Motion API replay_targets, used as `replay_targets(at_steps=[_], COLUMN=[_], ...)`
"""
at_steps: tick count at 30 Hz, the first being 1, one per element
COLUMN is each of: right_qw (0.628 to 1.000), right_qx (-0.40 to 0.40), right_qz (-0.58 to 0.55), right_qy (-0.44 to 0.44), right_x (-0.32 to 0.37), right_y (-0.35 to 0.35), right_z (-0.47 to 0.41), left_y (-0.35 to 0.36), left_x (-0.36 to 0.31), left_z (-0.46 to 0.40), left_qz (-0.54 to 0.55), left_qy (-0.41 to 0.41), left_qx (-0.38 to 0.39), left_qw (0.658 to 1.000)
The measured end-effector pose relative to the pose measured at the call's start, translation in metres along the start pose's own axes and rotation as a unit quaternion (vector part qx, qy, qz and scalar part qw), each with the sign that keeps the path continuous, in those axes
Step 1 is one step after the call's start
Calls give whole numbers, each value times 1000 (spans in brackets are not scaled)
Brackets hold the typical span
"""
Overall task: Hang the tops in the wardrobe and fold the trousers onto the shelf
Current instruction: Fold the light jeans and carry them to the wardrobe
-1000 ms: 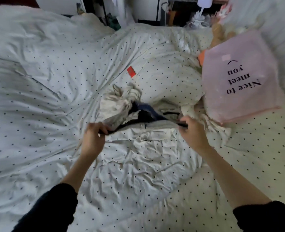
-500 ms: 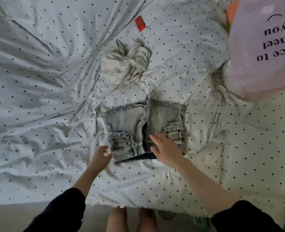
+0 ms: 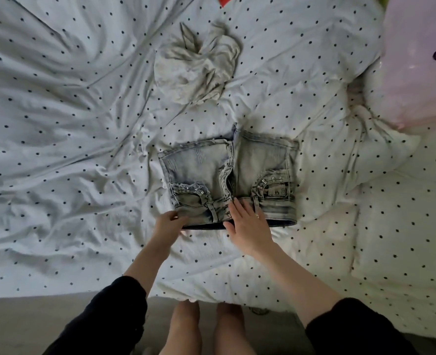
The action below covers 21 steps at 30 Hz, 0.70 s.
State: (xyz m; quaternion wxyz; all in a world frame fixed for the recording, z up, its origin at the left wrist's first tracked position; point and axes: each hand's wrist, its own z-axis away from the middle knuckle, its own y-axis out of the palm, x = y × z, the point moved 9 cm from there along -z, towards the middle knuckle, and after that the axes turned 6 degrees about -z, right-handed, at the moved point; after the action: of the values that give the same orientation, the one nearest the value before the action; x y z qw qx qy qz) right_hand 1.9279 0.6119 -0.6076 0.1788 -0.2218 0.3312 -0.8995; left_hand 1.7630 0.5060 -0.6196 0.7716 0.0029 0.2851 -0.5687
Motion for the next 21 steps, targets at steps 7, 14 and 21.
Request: replay_targets(at_steps=[7,14,21], right_qw=[991,979,931], right_qx=[-105,-200,-352], right_qz=[-82,22,-67], right_qy=[-3,-6,-76], right_x=[-9,-19,-32], right_y=[-9,-23,-41], right_z=[5,-20,13], left_y=[-10,81,105], left_x=[-17,-80,-85], left_z=[18,19,4], left_qz=[-294,-432,-305], left_qy=[102,349,218], left_qx=[-129,-42,-33], left_qw=[941,831,927])
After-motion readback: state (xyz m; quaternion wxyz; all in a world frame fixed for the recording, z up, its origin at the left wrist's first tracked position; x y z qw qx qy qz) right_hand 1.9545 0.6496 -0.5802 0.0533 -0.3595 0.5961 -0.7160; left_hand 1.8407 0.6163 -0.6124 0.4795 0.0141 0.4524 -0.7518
